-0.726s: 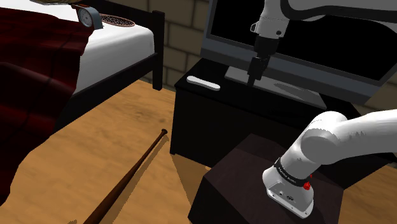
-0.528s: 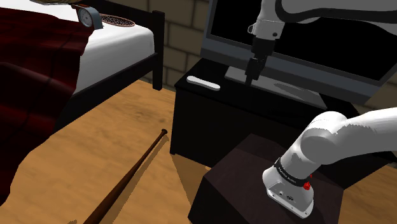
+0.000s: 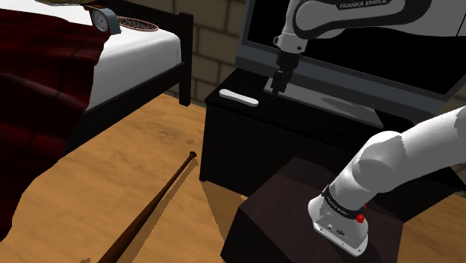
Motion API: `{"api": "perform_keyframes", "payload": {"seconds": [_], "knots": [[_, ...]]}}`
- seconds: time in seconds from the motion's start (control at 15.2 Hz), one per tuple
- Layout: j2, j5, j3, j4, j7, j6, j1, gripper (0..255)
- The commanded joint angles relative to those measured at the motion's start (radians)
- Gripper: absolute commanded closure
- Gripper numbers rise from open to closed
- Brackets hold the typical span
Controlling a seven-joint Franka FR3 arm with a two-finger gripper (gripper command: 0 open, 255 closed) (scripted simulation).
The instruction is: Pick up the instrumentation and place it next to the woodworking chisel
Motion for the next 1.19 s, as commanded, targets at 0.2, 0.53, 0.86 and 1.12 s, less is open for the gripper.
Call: {"api": "perform_keyframes", "payload": {"seconds": [0.2, 0.53, 0.86, 1.12], "knots": [[0.171, -0.011, -0.034, 0.07, -0.083, 0.121, -0.007, 0], [0.353, -0.005, -0.061, 0.182, -0.164, 0.211, -0.013, 0], [0.538, 0.016, -0.076, 0.328, -0.244, 0.269, -0.023, 0], [0.689, 0.036, -0.078, 0.47, -0.303, 0.292, -0.036, 0]]}}
